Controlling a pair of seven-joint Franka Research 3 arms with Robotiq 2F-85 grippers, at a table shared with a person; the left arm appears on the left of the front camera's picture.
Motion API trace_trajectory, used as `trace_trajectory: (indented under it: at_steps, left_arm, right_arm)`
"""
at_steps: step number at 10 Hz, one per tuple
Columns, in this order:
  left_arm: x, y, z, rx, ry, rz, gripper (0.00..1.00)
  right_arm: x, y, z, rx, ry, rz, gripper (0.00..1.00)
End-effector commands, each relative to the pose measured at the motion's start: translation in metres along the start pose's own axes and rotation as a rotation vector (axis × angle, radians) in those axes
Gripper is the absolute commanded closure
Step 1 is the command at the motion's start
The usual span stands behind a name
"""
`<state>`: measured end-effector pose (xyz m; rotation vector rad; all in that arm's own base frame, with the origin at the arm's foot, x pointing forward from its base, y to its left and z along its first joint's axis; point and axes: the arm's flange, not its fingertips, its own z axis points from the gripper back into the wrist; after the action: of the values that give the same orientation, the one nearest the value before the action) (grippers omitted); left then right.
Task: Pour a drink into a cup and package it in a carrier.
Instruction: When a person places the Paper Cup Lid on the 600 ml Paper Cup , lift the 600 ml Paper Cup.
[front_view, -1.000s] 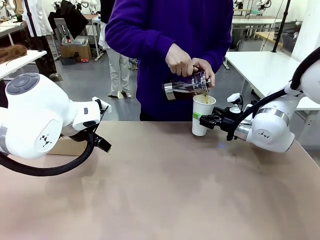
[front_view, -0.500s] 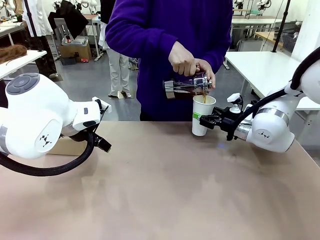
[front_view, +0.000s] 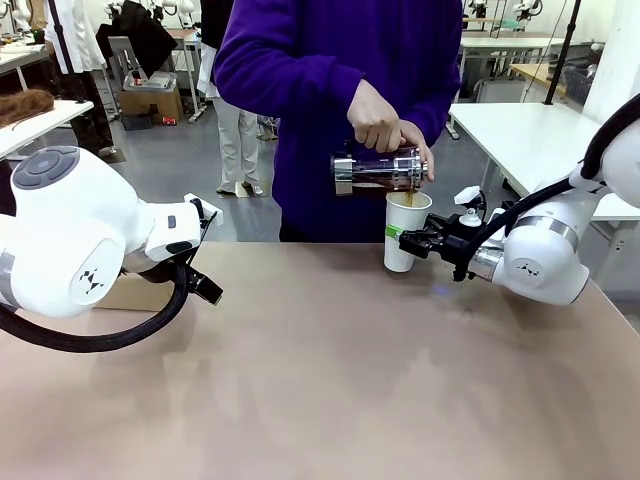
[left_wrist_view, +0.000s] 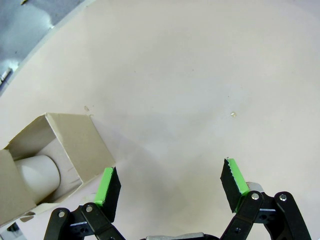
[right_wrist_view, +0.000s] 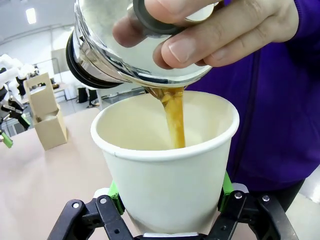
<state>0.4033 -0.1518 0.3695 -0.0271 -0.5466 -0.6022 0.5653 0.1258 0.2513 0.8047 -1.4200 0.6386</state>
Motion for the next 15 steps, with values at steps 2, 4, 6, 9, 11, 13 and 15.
trace_trajectory:
  at_steps: [2,4,6,9,11,13,15]
  left_arm:
    - [-0.0005,0.0000,0.0004,-0.002,-0.001,0.001,0.00]
    - [-0.0005,0.0000,0.0004,-0.002,-0.001,0.001,0.00]
    - [-0.0005,0.0000,0.0004,-0.002,-0.001,0.001,0.00]
    - [-0.0005,0.0000,0.0004,-0.002,-0.001,0.001,0.00]
    - [-0.0005,0.0000,0.0004,-0.002,-0.001,0.001,0.00]
    - [-0.0005,0.0000,0.0004,-0.002,-0.001,0.001,0.00]
    - [-0.0005,0.0000,0.0004,-0.002,-0.001,0.001,0.00]
  right_arm:
    - [0.0006,-0.0001,-0.0006,-0.004,-0.014,-0.005,0.20]
    - [0.0006,-0.0001,-0.0006,-0.004,-0.014,-0.005,0.20]
    - [0.0006,-0.0001,-0.0006,-0.004,-0.014,-0.005,0.20]
    - [0.0006,-0.0001,-0.0006,-0.004,-0.014,-0.005,0.20]
    - [0.0006,-0.0001,-0.0006,-0.004,-0.014,-0.005,0.20]
    - [0.0006,-0.0001,-0.0006,-0.004,-0.014,-0.005,0.20]
    - [0.0006,-0.0001,-0.0006,-0.004,-0.014,-0.005,0.20]
